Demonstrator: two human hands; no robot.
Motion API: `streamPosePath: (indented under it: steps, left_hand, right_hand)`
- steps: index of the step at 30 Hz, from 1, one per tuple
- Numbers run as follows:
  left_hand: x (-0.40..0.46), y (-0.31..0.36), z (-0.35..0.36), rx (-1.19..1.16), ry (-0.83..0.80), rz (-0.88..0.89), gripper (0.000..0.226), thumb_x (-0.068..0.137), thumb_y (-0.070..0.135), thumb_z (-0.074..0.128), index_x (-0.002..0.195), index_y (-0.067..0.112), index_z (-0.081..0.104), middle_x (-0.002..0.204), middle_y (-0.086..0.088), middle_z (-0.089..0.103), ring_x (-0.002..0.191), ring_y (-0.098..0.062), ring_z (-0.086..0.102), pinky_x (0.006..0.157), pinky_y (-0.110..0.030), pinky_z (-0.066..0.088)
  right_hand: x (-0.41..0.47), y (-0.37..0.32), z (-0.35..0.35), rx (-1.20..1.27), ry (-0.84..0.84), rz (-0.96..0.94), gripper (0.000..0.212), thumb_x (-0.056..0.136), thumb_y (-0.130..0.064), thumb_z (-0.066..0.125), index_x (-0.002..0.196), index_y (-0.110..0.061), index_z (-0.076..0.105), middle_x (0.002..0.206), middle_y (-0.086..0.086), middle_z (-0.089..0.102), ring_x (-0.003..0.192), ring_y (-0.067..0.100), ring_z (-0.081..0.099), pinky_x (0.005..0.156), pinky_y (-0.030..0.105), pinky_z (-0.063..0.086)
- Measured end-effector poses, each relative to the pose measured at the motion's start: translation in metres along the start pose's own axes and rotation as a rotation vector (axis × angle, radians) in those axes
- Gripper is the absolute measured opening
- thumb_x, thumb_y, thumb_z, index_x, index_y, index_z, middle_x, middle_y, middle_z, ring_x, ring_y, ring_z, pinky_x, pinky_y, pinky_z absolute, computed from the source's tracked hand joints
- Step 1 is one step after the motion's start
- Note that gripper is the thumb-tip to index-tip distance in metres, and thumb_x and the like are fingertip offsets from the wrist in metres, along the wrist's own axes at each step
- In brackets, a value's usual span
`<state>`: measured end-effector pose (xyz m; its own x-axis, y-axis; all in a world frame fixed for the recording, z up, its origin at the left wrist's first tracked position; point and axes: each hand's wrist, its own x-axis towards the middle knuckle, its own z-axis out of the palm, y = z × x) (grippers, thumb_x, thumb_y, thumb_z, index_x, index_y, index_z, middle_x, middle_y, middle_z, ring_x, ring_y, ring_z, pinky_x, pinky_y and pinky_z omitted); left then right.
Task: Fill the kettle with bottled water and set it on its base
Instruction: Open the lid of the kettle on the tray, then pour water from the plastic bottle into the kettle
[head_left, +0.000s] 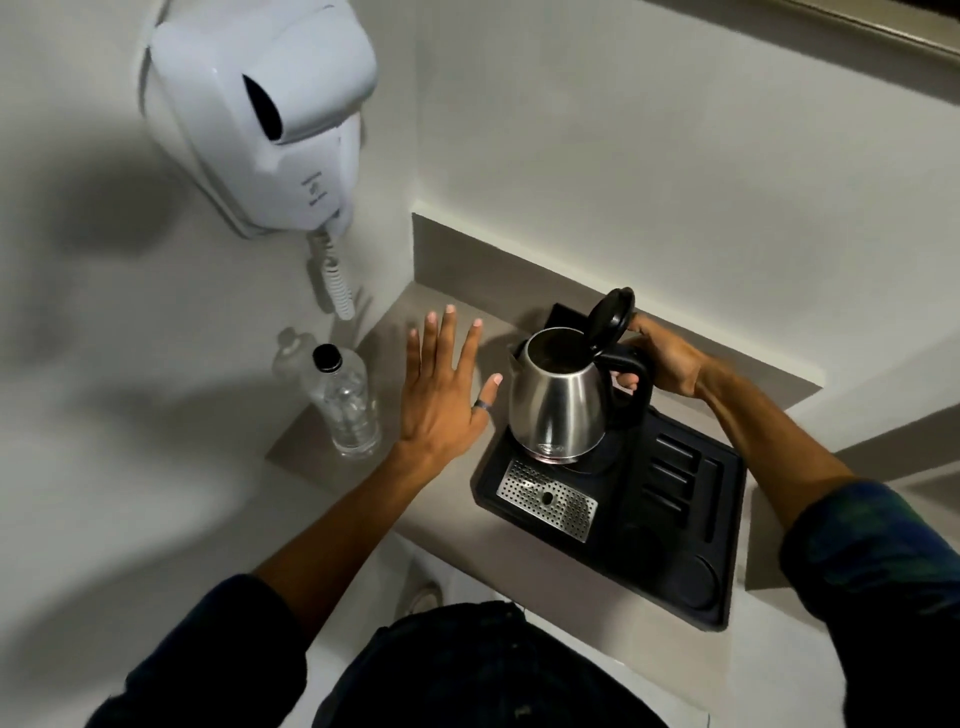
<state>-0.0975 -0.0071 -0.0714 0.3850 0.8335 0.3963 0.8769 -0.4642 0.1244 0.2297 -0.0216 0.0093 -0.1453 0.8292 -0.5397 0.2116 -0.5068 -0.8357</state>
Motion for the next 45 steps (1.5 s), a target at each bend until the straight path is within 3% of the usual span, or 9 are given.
streamPosePath:
  steps: [9,14,22,25,27,31,35,41,45]
  left_hand:
    - [-0.038,-0.038,-0.019,0.106,0.020,-0.065,0.081,0.101,0.059,0.039,0.165,0.013,0.020,0.173,-0.017,0.006,0.160,-0.033,-0.004,0.129,-0.050,-0.011]
    - [-0.051,-0.052,-0.025,0.086,0.081,-0.085,0.078,0.099,0.054,0.048,0.162,0.012,0.030,0.171,-0.019,0.018,0.160,-0.036,0.008,0.130,-0.054,0.001]
    - [-0.049,-0.075,-0.032,0.104,0.203,-0.082,0.067,0.098,0.048,0.053,0.155,0.014,0.040,0.170,-0.023,0.019,0.160,-0.039,0.003,0.129,-0.056,0.003]
    - [-0.046,-0.079,-0.032,0.080,0.243,-0.106,0.069,0.099,0.047,0.055,0.157,0.015,0.036,0.170,-0.022,0.017,0.160,-0.039,0.001,0.129,-0.056,0.000]
    - [-0.043,-0.081,-0.031,0.052,0.250,-0.142,0.067,0.099,0.048,0.052,0.156,0.016,0.038,0.171,-0.021,0.014,0.161,-0.038,0.001,0.129,-0.055,-0.002]
    - [-0.044,-0.087,-0.031,-0.059,0.275,-0.302,0.058,0.101,0.042,0.050,0.151,0.013,0.043,0.169,-0.021,0.020,0.160,-0.039,0.005,0.129,-0.053,-0.001]
    - [-0.046,-0.088,-0.031,-0.289,0.286,-0.410,0.049,0.105,0.025,0.044,0.150,0.005,0.044,0.159,-0.023,0.040,0.155,-0.043,0.023,0.125,-0.060,0.021]
    - [-0.043,-0.085,-0.043,-0.607,0.365,-0.505,0.042,0.110,0.017,0.043,0.146,-0.004,0.051,0.141,-0.021,0.057,0.131,-0.038,0.058,0.111,-0.048,0.048]
    - [-0.039,-0.082,-0.062,-0.561,0.525,-0.494,0.041,0.108,0.021,0.048,0.141,-0.003,0.054,0.128,-0.019,0.063,0.120,-0.030,0.060,0.107,-0.012,0.037]
  right_hand:
    - [0.065,-0.045,0.088,-0.007,-0.034,-0.098,0.056,0.106,-0.045,0.032,0.088,-0.001,0.061,0.077,0.012,0.055,0.060,0.020,0.043,0.060,0.033,0.036]
    - [0.085,-0.028,0.125,-0.022,0.076,-0.131,0.050,0.111,-0.041,0.032,0.085,-0.017,0.068,0.067,-0.011,0.074,0.064,0.003,0.068,0.071,0.030,0.044]
    - [0.090,0.005,0.133,-0.011,0.096,-0.188,0.039,0.113,-0.033,0.031,0.105,-0.025,0.068,0.109,0.000,0.069,0.114,0.028,0.061,0.106,0.048,0.045]
    - [0.087,0.007,0.129,-0.113,0.204,-0.223,0.020,0.110,-0.036,0.045,0.120,-0.030,0.061,0.120,-0.003,0.063,0.126,0.030,0.056,0.092,0.032,0.046]
    - [0.087,0.011,0.128,-0.147,0.351,-0.325,0.044,0.106,-0.025,0.058,0.148,-0.022,0.044,0.143,0.007,0.053,0.131,0.025,0.052,0.100,0.034,0.049]
    - [0.075,0.019,0.140,-0.489,0.775,-0.623,0.057,0.099,-0.018,0.049,0.155,-0.023,0.042,0.166,0.006,0.040,0.158,0.023,0.027,0.129,0.056,0.019]
    - [0.069,0.025,0.164,-1.041,0.811,-0.678,0.064,0.103,-0.047,0.038,0.163,-0.026,0.033,0.176,0.005,0.018,0.165,0.028,0.007,0.132,0.056,0.005]
    - [0.066,0.027,0.180,-1.014,0.773,-0.529,0.068,0.104,-0.052,0.032,0.165,-0.022,0.029,0.177,0.009,0.010,0.164,0.032,0.001,0.131,0.060,0.006]
    - [0.064,0.025,0.181,-0.981,0.768,-0.522,0.069,0.104,-0.054,0.030,0.164,-0.021,0.031,0.177,0.009,0.011,0.164,0.033,0.002,0.131,0.060,0.008]
